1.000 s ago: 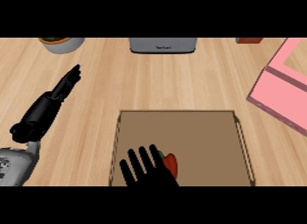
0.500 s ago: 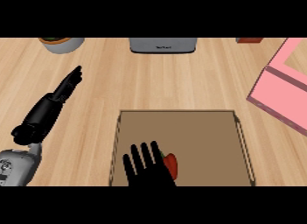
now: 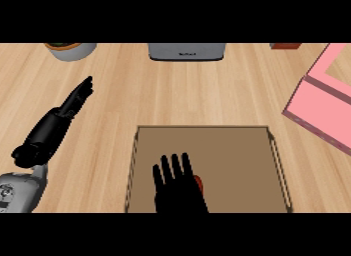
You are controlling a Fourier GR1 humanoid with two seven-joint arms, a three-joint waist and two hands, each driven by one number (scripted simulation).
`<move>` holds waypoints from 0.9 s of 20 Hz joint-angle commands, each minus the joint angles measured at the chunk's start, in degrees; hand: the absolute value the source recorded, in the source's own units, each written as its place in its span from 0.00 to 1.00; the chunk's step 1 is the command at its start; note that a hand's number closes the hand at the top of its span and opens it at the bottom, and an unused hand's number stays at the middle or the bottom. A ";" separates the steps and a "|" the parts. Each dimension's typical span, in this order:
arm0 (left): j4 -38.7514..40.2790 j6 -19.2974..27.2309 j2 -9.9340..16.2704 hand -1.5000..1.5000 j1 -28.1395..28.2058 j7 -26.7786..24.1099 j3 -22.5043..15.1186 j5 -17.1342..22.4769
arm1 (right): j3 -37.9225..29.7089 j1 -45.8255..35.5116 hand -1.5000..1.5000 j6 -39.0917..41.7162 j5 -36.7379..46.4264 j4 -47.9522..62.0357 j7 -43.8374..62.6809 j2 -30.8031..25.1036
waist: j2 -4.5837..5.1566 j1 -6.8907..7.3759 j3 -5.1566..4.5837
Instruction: Pick the bell pepper from the tray and place it in the cardboard box
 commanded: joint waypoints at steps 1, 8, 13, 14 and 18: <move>1.32 -2.71 0.51 0.50 -0.32 -0.98 3.11 0.29 | -2.78 1.10 0.00 -3.70 2.14 3.30 -4.12 -1.31 | 0.04 0.01 0.01; 0.26 -4.61 -0.63 0.50 0.57 -0.91 4.84 -1.68 | -2.24 2.19 0.00 -7.47 5.17 10.44 -6.50 1.90 | 0.04 0.13 0.00; 1.66 -4.18 -3.49 0.50 -1.51 0.70 4.88 -2.92 | -3.25 5.12 0.00 -6.62 8.56 8.05 -8.54 -3.04 | 0.03 -0.17 0.00; -0.89 -4.66 -3.60 0.50 -2.04 3.93 5.24 -2.65 | -3.93 5.12 0.00 -2.93 8.96 5.44 -6.04 -0.06 | -0.01 -0.12 0.00; 0.81 -3.43 -6.30 0.50 -0.93 0.41 3.56 -6.55 | -4.88 5.92 0.00 -7.05 11.07 10.51 -8.71 1.31 | 0.02 -0.09 0.00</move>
